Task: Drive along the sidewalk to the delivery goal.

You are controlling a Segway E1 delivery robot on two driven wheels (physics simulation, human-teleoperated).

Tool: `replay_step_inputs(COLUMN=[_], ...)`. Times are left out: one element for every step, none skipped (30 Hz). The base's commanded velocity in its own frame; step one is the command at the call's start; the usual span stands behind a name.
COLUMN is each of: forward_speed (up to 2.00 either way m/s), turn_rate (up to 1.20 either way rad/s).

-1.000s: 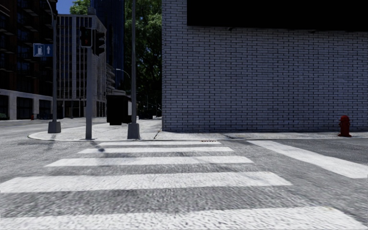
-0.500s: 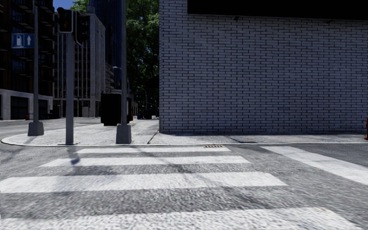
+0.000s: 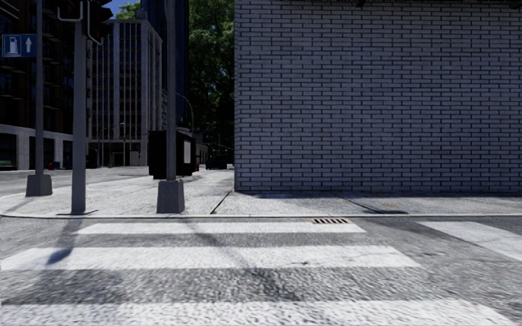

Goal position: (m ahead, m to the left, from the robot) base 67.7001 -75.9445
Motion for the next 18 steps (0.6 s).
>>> replay_step_inputs(forward_speed=[2.0, 2.0, 2.0, 2.0, 2.0, 2.0, 2.0, 2.0, 2.0, 2.0, 2.0, 2.0, 2.0, 2.0, 2.0, 2.0, 2.0, 2.0], turn_rate=[0.0, 0.0, 0.0, 0.0, 0.0, 0.0, 0.0, 0.0, 0.0, 0.0, 0.0, 0.0, 0.0, 0.0, 0.0, 0.0, 0.0, 0.0])
